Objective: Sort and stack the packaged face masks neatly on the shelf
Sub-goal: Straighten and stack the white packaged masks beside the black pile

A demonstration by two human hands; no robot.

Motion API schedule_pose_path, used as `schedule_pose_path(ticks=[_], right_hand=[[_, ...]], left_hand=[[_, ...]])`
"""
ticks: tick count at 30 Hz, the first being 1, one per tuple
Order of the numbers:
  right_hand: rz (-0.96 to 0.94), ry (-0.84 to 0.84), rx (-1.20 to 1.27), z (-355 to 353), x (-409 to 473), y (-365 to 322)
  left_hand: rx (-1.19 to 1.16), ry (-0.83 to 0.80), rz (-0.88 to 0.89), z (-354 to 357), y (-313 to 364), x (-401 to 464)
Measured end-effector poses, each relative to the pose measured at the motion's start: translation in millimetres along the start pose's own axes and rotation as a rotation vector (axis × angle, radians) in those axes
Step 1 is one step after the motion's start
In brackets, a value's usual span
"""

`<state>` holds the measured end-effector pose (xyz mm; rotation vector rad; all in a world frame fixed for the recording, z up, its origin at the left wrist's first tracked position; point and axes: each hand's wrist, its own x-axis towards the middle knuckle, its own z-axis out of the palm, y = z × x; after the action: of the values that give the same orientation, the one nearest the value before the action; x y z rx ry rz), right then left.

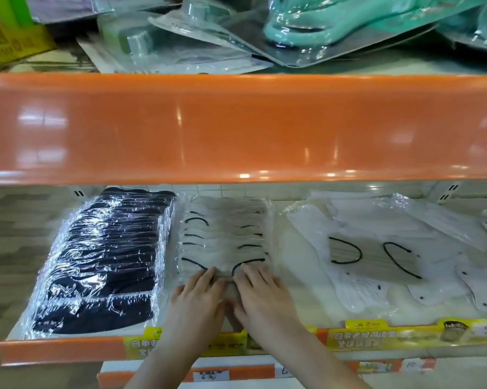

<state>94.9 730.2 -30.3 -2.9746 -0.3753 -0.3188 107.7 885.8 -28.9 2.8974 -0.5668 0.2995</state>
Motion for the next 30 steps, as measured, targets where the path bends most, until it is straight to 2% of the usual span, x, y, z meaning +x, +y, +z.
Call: schedule_pose_path(ticks=[4, 14, 19, 22, 24, 26, 30], right_hand=[[0.032, -0.015, -0.007, 4, 6, -1], [0.02, -0.03, 0.073, 7, 15, 1], [-0.025, -0.087, 0.102, -2, 14, 2], [-0.05, -0.165, 0.211, -16, 16, 10], [-0.043, -0.119, 0.31, -24, 14, 17], [0.019, 0.008, 0.413, -28, 12, 28], [0.104, 0.153, 0.395, -28, -1, 61]], left_hand=[[0.001, -0.056, 0.006, 0, -1, 6], [0.088, -0.039, -0.041, 7, 2, 13], [0.124, 0.004, 0.0, 4, 10, 12], [0.086, 0.052, 0.033, -4, 19, 14], [0.073, 0.064, 0.035, -10, 28, 17], [0.05, 0.084, 0.021, -14, 37, 22], [-0.059, 0.136, 0.055, -10, 68, 42]])
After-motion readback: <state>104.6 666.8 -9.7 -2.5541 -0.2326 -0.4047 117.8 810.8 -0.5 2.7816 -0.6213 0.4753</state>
